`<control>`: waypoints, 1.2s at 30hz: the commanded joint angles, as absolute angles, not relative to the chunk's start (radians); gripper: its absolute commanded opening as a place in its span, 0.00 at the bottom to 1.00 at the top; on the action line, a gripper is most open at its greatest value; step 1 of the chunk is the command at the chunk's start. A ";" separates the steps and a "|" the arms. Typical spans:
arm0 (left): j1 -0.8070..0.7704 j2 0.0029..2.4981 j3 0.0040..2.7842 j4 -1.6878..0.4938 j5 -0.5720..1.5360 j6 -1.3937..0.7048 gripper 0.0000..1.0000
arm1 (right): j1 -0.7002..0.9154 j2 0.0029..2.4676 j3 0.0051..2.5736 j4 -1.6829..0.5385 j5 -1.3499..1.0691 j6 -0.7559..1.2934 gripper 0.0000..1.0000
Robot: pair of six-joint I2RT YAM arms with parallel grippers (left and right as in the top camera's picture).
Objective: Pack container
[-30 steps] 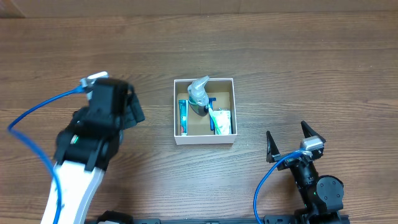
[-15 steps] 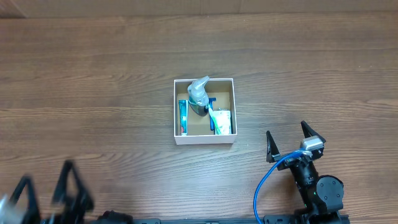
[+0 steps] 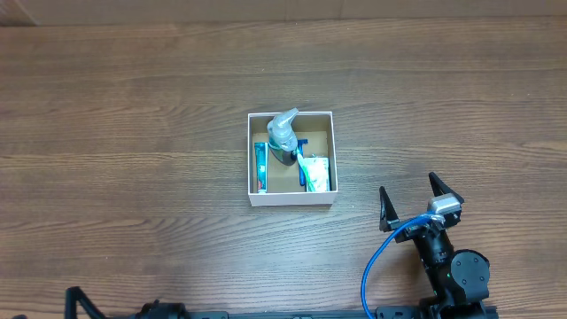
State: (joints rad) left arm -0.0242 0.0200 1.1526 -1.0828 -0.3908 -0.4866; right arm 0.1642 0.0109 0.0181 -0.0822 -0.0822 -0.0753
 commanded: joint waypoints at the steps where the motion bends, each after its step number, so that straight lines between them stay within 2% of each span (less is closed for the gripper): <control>1: -0.004 0.004 1.108 -1.203 -0.400 -0.467 1.00 | 0.161 0.003 0.008 -0.076 -0.091 -0.079 1.00; 5: -0.004 0.004 1.039 -1.314 -0.453 -0.463 1.00 | 0.161 0.003 0.008 -0.076 -0.091 -0.079 1.00; 10: -0.008 0.004 0.947 -1.187 -0.471 -0.464 1.00 | 0.161 0.003 0.008 -0.076 -0.091 -0.079 1.00; 17: -0.008 0.004 0.601 -0.780 -0.228 -0.450 1.00 | 0.161 0.003 0.008 -0.076 -0.091 -0.079 1.00; 23: -0.007 0.004 0.311 -0.302 0.034 -0.273 1.00 | 0.161 0.003 0.008 -0.076 -0.091 -0.079 1.00; 26: -0.007 0.004 0.214 -0.133 0.118 -0.162 1.00 | 0.161 0.003 0.008 -0.076 -0.091 -0.079 1.00; 29: -0.007 0.004 0.144 -0.024 0.162 -0.092 1.00 | 0.161 0.003 0.008 -0.076 -0.091 -0.079 1.00; 36: -0.007 0.004 0.037 0.001 0.176 -0.058 1.00 | 0.161 0.003 0.008 -0.076 -0.091 -0.079 1.00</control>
